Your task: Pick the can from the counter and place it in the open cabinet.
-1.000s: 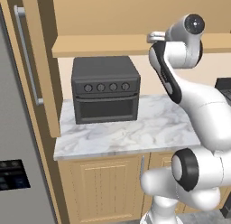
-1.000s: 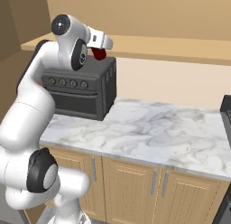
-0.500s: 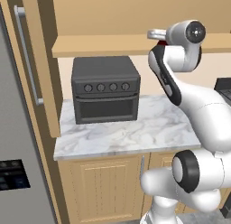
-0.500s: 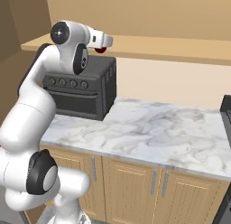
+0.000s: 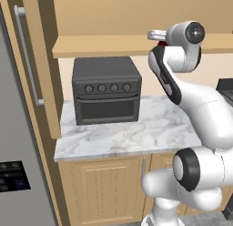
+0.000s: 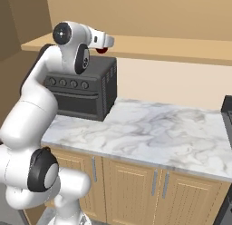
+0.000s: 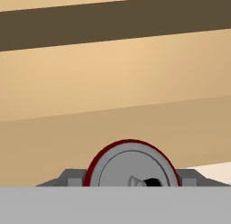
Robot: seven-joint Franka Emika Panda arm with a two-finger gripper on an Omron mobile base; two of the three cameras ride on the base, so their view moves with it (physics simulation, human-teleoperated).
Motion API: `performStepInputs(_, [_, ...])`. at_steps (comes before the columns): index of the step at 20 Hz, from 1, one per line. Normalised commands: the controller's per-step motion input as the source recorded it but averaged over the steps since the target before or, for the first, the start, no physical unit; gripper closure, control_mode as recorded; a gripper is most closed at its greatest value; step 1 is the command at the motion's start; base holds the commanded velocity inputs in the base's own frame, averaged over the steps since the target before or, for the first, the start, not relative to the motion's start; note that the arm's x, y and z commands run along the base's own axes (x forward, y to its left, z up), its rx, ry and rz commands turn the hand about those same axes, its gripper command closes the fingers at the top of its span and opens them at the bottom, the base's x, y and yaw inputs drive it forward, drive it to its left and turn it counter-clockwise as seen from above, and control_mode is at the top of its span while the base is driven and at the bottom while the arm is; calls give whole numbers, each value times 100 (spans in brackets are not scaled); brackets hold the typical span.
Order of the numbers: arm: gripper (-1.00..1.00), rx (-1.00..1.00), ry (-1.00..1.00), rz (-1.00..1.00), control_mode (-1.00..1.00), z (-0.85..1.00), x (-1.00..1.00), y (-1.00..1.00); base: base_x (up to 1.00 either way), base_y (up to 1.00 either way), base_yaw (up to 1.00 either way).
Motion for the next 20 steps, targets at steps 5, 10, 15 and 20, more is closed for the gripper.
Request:
performStepInputs(5, [100,0,1,0,-100,0,26,0,0,0,0])
performStepInputs(10, [100,0,2,0,-100,0,26,0,0,0,0])
performStepInputs(15, [100,0,0,0,-100,0,22,0,0,0,0])
performStepInputs(20, [100,0,1,0,-100,0,26,0,0,0,0])
